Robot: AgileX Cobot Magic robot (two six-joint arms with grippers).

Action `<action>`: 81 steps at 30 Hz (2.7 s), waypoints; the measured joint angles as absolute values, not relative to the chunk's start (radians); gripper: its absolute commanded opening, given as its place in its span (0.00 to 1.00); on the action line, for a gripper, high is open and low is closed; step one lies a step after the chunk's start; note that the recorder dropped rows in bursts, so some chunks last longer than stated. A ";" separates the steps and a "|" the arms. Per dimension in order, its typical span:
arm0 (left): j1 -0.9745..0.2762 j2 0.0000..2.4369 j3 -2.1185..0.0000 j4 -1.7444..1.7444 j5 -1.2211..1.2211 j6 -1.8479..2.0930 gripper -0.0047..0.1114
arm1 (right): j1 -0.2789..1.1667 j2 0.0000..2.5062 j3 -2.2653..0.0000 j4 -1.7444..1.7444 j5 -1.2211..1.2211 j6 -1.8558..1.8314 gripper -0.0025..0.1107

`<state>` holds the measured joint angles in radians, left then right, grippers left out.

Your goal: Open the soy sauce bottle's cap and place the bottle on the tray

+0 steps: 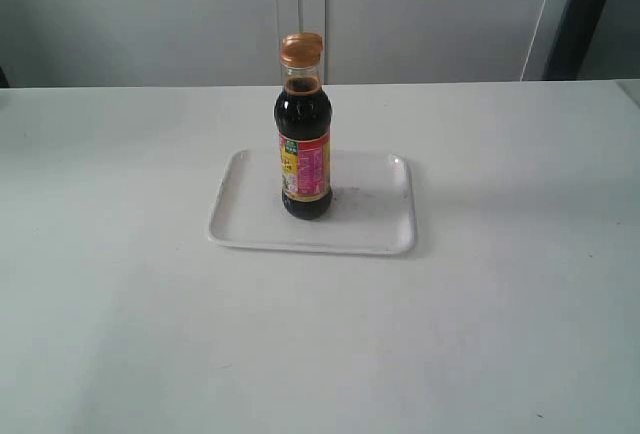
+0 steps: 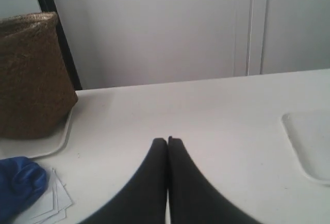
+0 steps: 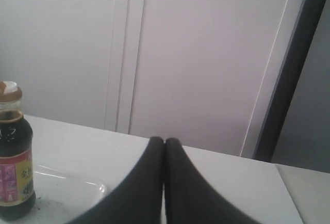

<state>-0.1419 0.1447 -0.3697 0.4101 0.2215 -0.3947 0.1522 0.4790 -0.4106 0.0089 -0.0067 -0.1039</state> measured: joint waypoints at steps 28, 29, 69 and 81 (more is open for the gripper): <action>-0.142 0.138 -0.368 0.366 0.138 -0.436 0.04 | 0.152 0.414 -0.281 0.009 -0.054 -0.072 0.02; -0.142 0.138 -0.368 0.366 0.138 -0.436 0.04 | 0.152 0.414 -0.281 0.009 -0.054 -0.072 0.02; -0.056 0.005 -0.016 0.000 0.145 -0.074 0.04 | 0.152 0.414 -0.281 0.009 -0.054 -0.072 0.02; -0.056 0.005 -0.003 -0.065 0.195 -0.018 0.04 | 0.152 0.414 -0.281 0.009 -0.054 -0.072 0.02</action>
